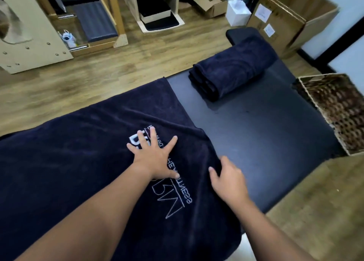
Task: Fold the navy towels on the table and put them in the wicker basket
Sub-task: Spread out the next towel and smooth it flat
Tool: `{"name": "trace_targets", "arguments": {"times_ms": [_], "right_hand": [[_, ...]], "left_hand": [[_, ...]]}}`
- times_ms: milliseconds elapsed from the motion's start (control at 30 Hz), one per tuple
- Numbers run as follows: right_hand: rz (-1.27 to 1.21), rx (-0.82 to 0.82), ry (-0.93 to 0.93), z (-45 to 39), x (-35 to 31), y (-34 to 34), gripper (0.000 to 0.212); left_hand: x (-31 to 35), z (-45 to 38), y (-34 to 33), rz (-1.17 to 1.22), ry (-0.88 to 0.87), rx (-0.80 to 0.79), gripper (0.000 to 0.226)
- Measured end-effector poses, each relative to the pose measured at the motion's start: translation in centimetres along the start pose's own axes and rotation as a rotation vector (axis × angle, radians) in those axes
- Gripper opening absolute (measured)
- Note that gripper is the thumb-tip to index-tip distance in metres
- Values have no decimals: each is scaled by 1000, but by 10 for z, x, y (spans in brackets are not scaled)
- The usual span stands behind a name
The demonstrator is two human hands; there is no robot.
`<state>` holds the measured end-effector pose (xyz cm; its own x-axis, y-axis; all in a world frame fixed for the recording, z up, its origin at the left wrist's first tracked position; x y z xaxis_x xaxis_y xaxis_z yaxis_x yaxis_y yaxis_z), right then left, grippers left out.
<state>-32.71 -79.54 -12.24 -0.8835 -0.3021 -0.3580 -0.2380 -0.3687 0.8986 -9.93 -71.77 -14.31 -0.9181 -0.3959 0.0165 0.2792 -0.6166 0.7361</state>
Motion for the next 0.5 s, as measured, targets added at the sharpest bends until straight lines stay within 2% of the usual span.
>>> {"name": "trace_targets", "arguments": {"times_ms": [100,233,333,400,500], "right_hand": [[52,-3,-17,45,30,-7,34],[-23,131,-182,70,82,12,19],[-102,232,-201,81,98,27,13],[-284,144,-169,80,103,23,15],[-446,-196,-17,78,93,8,32]], "left_hand": [[1,-8,6,8,30,-25,130],[22,-10,17,-30,-22,12,124],[49,-10,13,-8,-80,-19,118],[56,-12,10,3,-59,-46,119],[56,-15,11,12,-37,-61,120]]}}
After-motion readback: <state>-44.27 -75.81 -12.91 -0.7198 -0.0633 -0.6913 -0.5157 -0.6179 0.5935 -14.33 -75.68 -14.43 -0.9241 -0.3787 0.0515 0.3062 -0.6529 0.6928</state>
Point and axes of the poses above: each hand's wrist, its own z-axis away from the middle knuckle, its own y-axis out of the back of the hand, x = y × z, the point moved 9 cm from there along -z, towards the middle knuckle, and after that the axes turned 5 degrees about -x, right-handed, at the moved point
